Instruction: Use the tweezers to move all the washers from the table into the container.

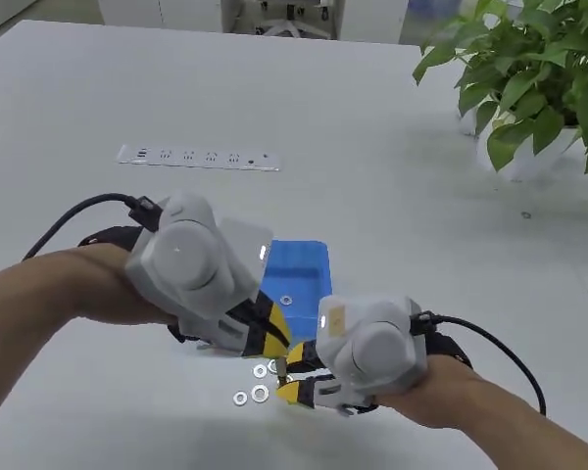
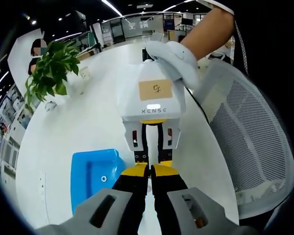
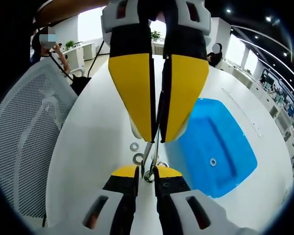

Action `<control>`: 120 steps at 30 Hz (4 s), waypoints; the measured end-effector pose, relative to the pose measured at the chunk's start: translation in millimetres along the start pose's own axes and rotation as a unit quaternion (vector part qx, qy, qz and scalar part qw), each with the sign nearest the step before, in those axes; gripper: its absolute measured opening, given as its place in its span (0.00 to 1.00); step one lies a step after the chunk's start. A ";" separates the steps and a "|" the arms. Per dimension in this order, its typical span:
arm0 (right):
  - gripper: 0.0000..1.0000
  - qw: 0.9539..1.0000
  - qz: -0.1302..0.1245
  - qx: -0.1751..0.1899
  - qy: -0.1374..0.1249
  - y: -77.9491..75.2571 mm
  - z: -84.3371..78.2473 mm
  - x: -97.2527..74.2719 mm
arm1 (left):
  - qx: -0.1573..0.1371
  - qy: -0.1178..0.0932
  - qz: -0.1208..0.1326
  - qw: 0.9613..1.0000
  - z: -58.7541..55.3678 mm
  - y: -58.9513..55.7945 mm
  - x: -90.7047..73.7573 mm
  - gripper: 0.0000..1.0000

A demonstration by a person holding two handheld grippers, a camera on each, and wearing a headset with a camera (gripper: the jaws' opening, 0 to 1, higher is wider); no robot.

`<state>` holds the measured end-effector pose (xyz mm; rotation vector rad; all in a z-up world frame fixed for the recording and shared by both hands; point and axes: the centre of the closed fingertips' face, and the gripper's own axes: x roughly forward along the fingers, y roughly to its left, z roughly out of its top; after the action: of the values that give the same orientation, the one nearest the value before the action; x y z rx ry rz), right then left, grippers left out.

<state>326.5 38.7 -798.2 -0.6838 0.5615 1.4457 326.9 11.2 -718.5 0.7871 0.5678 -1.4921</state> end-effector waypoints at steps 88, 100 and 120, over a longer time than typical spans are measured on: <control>0.10 0.998 -0.040 -0.037 -0.016 -78.6 42.7 -25.3 | 0.033 -0.006 0.053 0.998 16.6 64.6 -45.3 0.06; 0.10 0.999 -0.034 -0.023 -0.016 -93.8 32.9 -11.9 | 0.028 -0.005 0.047 0.998 3.3 79.7 -34.8 0.06; 0.10 1.000 -0.015 -0.005 -0.014 -113.6 17.5 16.9 | 0.007 0.003 0.040 0.999 -25.9 101.2 -18.2 0.06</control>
<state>439.6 63.0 -788.8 -0.6765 0.5216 1.4292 430.1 34.0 -710.2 0.8164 0.5246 -1.4223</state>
